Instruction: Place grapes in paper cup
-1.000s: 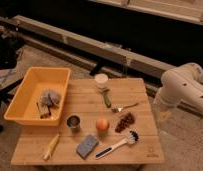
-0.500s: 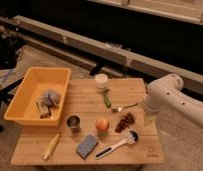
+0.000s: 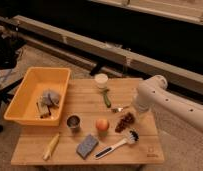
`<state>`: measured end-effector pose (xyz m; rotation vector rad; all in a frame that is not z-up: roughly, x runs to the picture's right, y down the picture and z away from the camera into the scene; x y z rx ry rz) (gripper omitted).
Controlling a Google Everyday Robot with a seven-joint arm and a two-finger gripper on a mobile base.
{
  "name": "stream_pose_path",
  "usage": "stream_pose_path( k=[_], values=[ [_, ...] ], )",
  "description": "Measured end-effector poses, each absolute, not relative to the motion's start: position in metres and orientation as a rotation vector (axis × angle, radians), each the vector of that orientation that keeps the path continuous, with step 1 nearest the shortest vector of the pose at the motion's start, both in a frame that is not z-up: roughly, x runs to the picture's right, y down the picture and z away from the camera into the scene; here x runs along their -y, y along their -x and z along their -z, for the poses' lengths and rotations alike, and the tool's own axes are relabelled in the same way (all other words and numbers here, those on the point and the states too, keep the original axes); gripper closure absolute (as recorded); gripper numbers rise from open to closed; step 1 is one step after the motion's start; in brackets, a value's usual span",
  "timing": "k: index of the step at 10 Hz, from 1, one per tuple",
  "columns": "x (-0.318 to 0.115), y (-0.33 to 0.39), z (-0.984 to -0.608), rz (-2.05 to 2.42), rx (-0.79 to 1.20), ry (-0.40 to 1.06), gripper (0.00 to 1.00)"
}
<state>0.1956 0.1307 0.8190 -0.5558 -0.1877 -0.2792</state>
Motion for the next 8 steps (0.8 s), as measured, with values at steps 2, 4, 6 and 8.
stream_pose_path(
  k=[2,4,6,8],
  values=[
    [-0.134,-0.187,-0.832,0.318,0.198,0.561,0.35],
    [-0.144,-0.186,-0.841,0.354,0.192,0.576,0.35],
    [-0.151,-0.185,-0.847,0.384,0.185,0.596,0.35],
    [-0.157,-0.189,-0.85,0.389,0.177,0.615,0.35]
  ],
)
